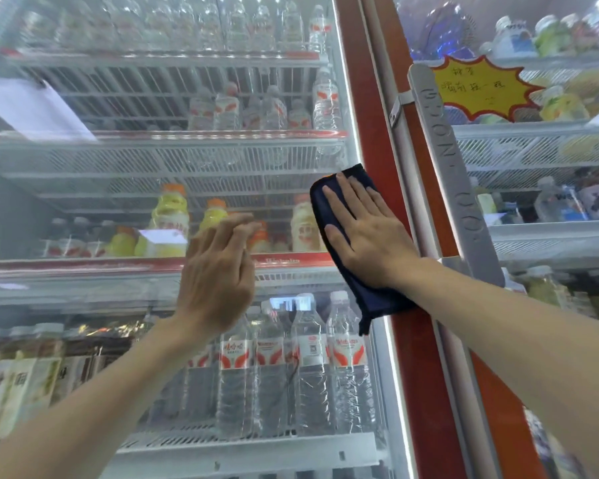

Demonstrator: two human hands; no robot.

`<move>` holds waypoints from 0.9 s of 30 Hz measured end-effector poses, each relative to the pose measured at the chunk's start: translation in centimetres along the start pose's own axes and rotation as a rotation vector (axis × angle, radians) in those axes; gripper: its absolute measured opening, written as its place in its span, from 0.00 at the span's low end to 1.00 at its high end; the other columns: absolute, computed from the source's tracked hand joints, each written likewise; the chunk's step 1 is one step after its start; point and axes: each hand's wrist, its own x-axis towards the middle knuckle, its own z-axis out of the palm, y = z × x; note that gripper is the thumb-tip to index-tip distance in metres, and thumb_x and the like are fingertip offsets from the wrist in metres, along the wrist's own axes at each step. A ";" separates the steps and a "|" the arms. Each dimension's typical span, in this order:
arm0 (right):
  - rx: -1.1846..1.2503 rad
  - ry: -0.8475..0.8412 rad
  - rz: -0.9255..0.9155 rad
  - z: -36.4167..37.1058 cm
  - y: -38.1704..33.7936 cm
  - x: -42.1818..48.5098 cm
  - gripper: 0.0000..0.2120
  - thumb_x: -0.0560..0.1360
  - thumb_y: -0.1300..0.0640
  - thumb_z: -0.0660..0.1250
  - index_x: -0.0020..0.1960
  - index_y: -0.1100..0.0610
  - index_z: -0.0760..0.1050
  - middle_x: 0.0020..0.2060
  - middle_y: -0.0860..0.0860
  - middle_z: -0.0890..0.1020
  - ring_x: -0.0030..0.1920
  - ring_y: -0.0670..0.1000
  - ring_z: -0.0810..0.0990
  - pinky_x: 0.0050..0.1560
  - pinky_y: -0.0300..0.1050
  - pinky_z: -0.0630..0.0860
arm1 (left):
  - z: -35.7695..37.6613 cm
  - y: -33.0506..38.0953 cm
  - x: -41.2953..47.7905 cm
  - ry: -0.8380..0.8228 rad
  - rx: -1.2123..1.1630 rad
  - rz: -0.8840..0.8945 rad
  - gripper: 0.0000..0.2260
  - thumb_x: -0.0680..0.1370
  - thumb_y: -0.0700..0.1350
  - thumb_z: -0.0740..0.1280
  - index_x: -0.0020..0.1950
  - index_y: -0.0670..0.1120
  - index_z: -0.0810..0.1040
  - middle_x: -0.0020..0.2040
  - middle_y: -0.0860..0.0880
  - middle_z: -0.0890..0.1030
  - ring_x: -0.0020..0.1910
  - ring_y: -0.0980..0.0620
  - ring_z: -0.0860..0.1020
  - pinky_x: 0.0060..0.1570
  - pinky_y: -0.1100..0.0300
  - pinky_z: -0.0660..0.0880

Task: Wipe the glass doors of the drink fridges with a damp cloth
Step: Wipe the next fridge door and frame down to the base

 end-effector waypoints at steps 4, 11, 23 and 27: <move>0.030 0.011 0.014 0.1 -0.7 -0.3 0.36 0.79 0.41 0.34 0.84 0.52 0.44 0.84 0.53 0.43 0.83 0.50 0.40 0.82 0.49 0.35 | 0.7 -0.1 -0.3 -0.036 0.033 0.043 0.19 0.81 0.46 0.55 0.70 0.44 0.73 0.71 0.49 0.73 0.70 0.51 0.67 0.72 0.50 0.61; 0.051 0.039 -0.342 1.9 -6.3 -7.3 0.29 0.84 0.49 0.51 0.84 0.55 0.56 0.83 0.54 0.54 0.84 0.54 0.49 0.83 0.55 0.49 | -0.9 0.4 -0.7 0.029 -0.102 0.054 0.21 0.78 0.42 0.58 0.71 0.42 0.71 0.70 0.46 0.74 0.68 0.47 0.72 0.70 0.54 0.64; 0.035 0.089 -0.179 1.7 -9.4 -2.5 0.31 0.83 0.47 0.48 0.83 0.61 0.57 0.83 0.57 0.56 0.83 0.57 0.54 0.82 0.59 0.53 | -3.7 -5.8 -5.0 -0.008 0.098 -0.049 0.19 0.79 0.43 0.55 0.69 0.42 0.72 0.68 0.45 0.74 0.65 0.44 0.72 0.64 0.52 0.64; 0.022 0.017 -0.424 2.5 -11.7 -5.8 0.31 0.85 0.46 0.49 0.84 0.59 0.53 0.83 0.55 0.54 0.84 0.53 0.49 0.83 0.55 0.48 | -4.9 -7.2 -5.9 -0.028 0.097 0.004 0.20 0.79 0.42 0.56 0.70 0.42 0.72 0.69 0.45 0.74 0.66 0.44 0.71 0.66 0.51 0.64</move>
